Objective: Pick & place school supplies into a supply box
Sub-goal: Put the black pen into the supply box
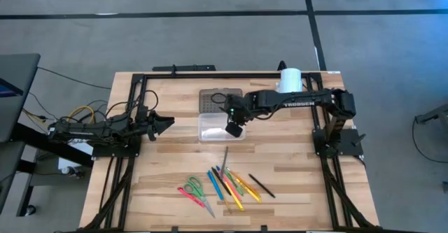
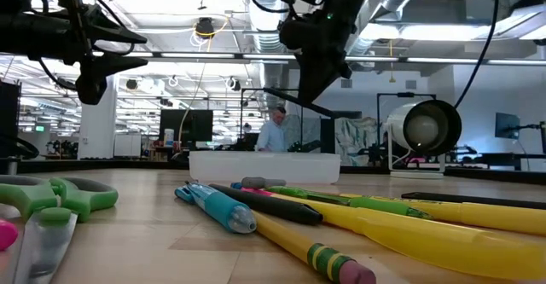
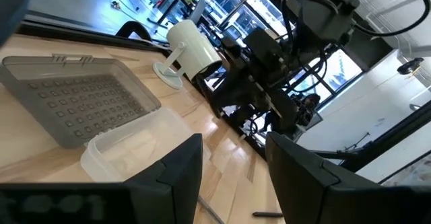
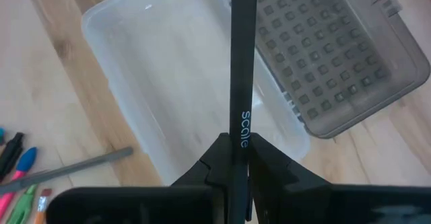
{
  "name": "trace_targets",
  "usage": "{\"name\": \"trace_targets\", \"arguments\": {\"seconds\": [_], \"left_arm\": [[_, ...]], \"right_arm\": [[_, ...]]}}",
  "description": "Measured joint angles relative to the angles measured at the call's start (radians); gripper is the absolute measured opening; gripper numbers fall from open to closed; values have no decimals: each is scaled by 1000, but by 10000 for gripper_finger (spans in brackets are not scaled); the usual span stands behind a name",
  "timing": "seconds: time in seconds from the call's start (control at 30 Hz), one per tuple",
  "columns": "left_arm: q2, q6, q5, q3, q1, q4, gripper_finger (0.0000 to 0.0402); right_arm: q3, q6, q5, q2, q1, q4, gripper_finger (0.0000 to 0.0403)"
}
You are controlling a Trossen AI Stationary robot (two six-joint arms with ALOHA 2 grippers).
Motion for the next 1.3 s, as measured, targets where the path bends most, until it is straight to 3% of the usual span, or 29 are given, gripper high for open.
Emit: {"name": "trace_targets", "arguments": {"seconds": [0.4,0.63,1.0,1.3], "left_arm": [[0,0,-28,0,0,0,153],[0,0,-30,0,0,-1,153],[0,0,-34,0,0,-2,153],[0,0,-54,0,0,-3,153]], "right_arm": [[0,-22,-2,0,1,79,22],[2,-78,-70,63,10,220,21],[0,-96,-111,165,9,169,24],[0,-103,-146,163,-1,156,72]]}}
